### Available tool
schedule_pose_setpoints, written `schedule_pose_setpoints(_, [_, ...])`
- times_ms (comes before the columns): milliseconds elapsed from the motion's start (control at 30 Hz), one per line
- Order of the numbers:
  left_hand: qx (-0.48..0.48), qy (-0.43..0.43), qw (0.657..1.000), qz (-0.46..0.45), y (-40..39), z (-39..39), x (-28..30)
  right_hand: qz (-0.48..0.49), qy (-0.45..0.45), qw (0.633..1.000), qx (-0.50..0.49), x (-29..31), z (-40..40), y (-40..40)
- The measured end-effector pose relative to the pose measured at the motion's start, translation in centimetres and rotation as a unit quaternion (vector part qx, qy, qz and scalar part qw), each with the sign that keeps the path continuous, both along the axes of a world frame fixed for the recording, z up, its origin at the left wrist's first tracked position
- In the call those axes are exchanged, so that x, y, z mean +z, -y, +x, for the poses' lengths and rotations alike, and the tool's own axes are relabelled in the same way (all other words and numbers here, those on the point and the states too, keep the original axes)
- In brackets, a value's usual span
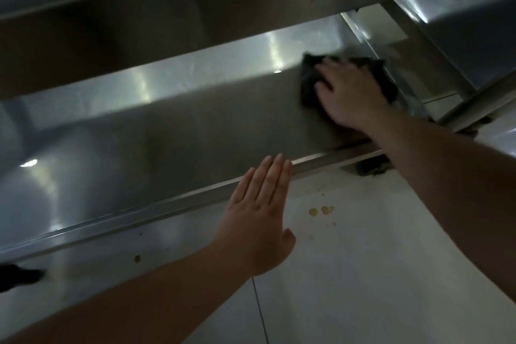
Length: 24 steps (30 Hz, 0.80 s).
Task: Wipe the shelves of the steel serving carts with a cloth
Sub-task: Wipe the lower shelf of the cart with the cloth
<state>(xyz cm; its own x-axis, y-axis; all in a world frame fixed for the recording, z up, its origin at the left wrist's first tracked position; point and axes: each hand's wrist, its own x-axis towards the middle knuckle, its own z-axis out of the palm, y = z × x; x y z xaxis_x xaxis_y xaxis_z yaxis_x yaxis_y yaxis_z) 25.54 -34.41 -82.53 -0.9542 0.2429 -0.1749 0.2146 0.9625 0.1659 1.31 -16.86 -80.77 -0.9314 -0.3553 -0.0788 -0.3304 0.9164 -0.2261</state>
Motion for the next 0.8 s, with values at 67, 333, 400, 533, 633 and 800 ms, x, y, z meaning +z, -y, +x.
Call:
schedule_pose_setpoints(67, [-0.009, 0.012, 1.000, 0.022, 0.2, -0.1, 0.8, 0.007, 0.036, 0.994, -0.101, 0.5, -1.8, 1.2])
schedule_pose_setpoints(333, [0.177, -0.101, 0.977, 0.067, 11.6, 6.7, 0.5, 0.023, 0.033, 0.983, 0.179, 0.9, 13.6, 12.2])
schedule_pose_setpoints(400, [0.208, -0.115, 0.970, 0.047, 14.8, 7.5, 0.4, 0.024, 0.036, 0.968, 0.247, 1.1, 16.5, 11.1])
schedule_pose_setpoints(533, [0.256, -0.105, 0.960, 0.032, 18.1, 8.1, 0.6, 0.029, 0.001, 0.989, 0.145, 0.4, 11.0, 4.5])
schedule_pose_setpoints(633, [0.290, -0.083, 0.953, 0.031, 19.2, 8.3, 0.8, 0.065, -0.037, 0.997, -0.027, 0.0, 5.5, -3.2])
schedule_pose_setpoints(800, [0.369, -0.053, 0.928, 0.014, 22.1, 8.3, 1.0, 0.047, 0.037, 0.981, -0.183, 1.2, 6.7, 0.1])
